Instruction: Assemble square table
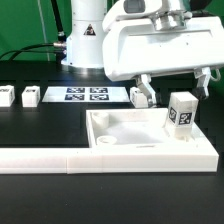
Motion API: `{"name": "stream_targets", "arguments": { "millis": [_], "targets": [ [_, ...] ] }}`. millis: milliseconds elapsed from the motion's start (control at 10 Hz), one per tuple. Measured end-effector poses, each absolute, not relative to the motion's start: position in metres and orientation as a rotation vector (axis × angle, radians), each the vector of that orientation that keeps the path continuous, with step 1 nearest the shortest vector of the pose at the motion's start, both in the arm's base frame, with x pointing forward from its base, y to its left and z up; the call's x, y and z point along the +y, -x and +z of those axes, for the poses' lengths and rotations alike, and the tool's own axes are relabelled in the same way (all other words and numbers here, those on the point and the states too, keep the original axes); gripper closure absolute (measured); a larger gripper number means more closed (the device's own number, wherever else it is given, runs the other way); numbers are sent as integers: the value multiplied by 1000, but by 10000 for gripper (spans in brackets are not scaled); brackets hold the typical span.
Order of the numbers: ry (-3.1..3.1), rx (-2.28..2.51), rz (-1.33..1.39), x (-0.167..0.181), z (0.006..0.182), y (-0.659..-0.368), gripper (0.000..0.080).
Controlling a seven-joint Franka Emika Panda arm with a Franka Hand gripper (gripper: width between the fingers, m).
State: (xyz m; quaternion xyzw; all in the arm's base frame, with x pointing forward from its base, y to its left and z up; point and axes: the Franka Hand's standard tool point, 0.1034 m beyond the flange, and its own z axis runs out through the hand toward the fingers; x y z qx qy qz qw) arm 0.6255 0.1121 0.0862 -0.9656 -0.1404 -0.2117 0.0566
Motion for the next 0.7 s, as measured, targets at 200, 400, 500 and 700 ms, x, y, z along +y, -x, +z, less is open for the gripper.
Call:
{"name": "stream_targets", "arguments": {
  "millis": [200, 400, 500, 700],
  "targets": [
    [2941, -387, -432, 121, 86, -626, 151],
    [2948, -362, -243, 129, 82, -615, 151],
    [2948, -392, -119, 129, 83, -613, 151],
    [2931, -456, -22, 121, 85, -624, 151]
  ]
}}
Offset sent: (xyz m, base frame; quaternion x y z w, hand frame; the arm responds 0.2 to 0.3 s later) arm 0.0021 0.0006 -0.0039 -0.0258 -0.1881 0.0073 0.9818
